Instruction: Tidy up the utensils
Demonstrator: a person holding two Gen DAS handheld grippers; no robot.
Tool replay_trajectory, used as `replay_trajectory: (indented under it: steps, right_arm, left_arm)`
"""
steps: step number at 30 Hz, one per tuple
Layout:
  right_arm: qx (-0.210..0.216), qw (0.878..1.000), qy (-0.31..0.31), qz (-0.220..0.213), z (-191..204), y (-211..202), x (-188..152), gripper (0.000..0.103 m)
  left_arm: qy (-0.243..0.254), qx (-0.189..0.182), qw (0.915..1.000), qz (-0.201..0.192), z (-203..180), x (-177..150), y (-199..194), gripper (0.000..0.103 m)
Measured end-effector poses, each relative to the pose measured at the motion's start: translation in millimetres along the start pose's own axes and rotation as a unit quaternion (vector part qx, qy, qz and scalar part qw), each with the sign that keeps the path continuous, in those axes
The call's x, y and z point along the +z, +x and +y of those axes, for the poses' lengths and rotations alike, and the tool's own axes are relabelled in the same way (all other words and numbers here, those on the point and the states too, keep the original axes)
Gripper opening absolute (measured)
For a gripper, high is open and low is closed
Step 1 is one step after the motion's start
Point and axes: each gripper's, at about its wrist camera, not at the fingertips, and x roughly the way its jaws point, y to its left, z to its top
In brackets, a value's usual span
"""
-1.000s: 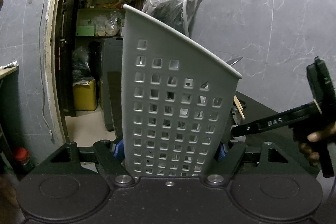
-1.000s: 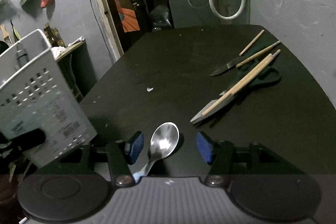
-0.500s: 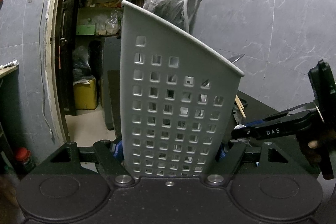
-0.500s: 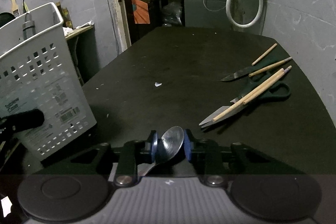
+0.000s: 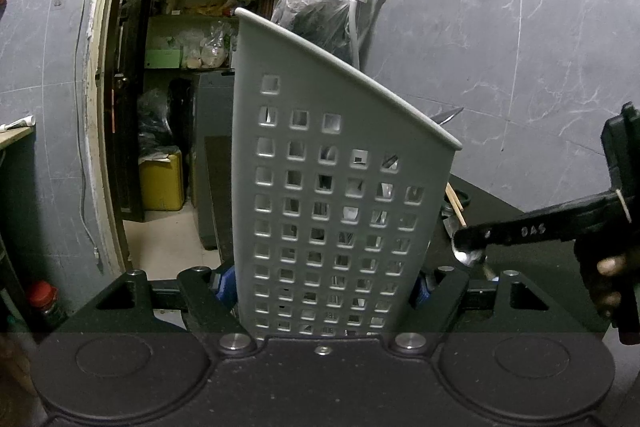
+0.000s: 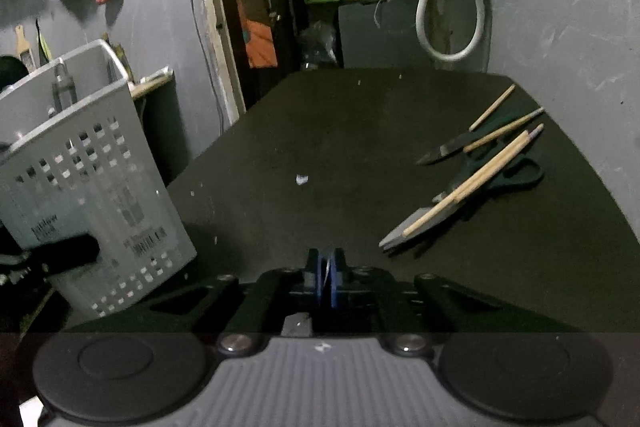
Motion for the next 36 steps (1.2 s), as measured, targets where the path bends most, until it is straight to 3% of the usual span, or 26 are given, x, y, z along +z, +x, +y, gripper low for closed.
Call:
replay_trajectory:
  steps: [8,16,21,24,26,27,31,36]
  right_arm:
    - [-0.014,0.999,0.004,-0.049,3,-20,1,0.005]
    - [-0.034,0.989,-0.005,-0.144,17,-50,1,0.002]
    - [-0.037,0.993,-0.006,-0.116,16,-43,5,0.003]
    - [-0.038,0.994,0.019,-0.100,7,-38,2,0.013]
    - [-0.046,0.994,0.040,-0.089,-2,-36,0,0.040]
    - [-0.049,0.994,0.047,-0.087,-7,-35,-2,0.044]
    - [-0.066,0.994,0.065,-0.065,-23,-30,-10,0.058]
    - [-0.060,0.993,0.099,-0.024,-39,-20,-23,0.058]
  left_arm:
    - [0.000,0.000,1.0000,0.000,0,0,0,0.078]
    - [-0.001,-0.001,1.0000,0.000,0,0,0,0.078]
    - [-0.002,-0.003,1.0000,-0.001,0,-1,-1,0.078]
    - [-0.001,-0.002,1.0000,0.000,0,-1,-1,0.078]
    - [-0.001,-0.002,1.0000,-0.001,1,-1,-1,0.078]
    - [-0.001,-0.002,1.0000,-0.001,0,-1,-1,0.078]
    - [-0.001,-0.001,1.0000,0.000,1,-1,-2,0.078]
    - [0.000,0.000,1.0000,0.000,1,-1,-2,0.078]
